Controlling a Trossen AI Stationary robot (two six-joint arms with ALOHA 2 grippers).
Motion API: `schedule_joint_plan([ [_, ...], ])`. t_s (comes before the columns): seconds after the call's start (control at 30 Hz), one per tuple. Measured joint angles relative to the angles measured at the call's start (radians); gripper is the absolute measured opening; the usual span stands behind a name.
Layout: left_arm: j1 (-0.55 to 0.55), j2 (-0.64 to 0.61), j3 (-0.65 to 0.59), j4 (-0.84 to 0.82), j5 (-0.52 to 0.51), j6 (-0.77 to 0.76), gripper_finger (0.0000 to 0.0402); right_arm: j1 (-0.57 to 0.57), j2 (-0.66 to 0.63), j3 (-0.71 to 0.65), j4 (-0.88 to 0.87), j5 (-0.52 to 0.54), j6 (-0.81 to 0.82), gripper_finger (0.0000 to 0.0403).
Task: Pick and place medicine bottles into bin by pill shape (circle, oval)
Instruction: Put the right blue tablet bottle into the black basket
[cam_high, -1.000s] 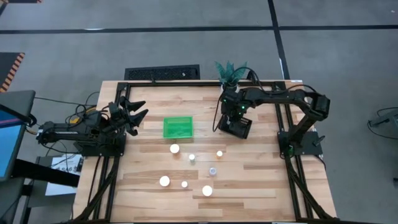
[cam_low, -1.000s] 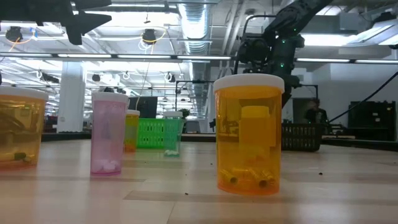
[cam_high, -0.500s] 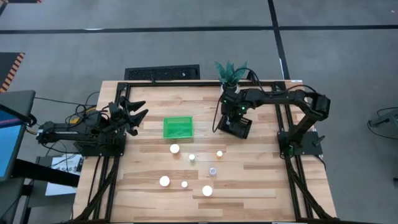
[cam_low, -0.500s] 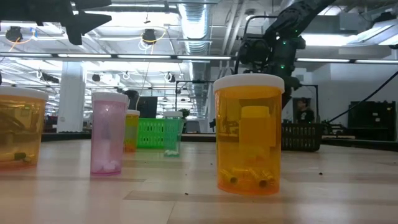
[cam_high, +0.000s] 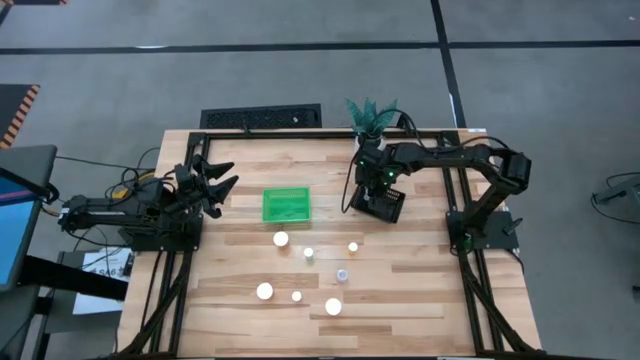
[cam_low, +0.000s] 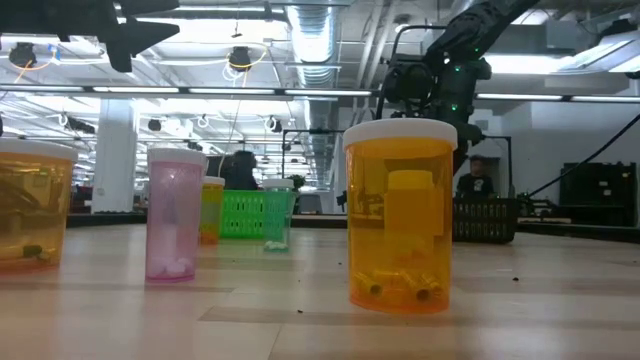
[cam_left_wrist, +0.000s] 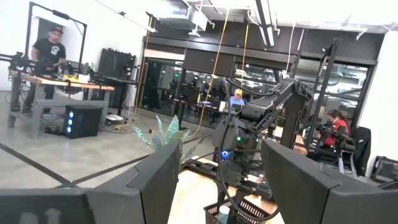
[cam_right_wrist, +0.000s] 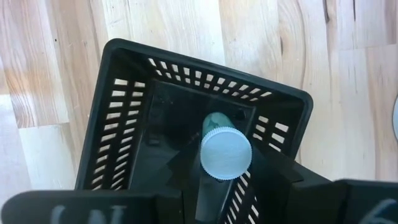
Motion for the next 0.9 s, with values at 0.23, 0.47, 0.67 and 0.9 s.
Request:
schedule_joint_plan([
  [0.23,0.000,0.000,0.000,0.000,0.000,0.000,0.0220,0.000,0.000,0.000,0.000,0.000,-0.001,0.0135],
  [0.47,0.000,0.000,0.000,0.000,0.000,0.000,0.0220,0.000,0.003,-0.002,-0.009,0.000,-0.003,0.0160],
  [0.67,0.000,0.000,0.000,0.000,0.000,0.000,0.0220,-0.002,0.002,-0.002,-0.012,0.000,-0.003,0.0190],
  [0.9,0.000,0.000,0.000,0.000,0.000,0.000,0.0220,-0.002,0.002,-0.002,-0.020,0.000,-0.003,0.0201],
])
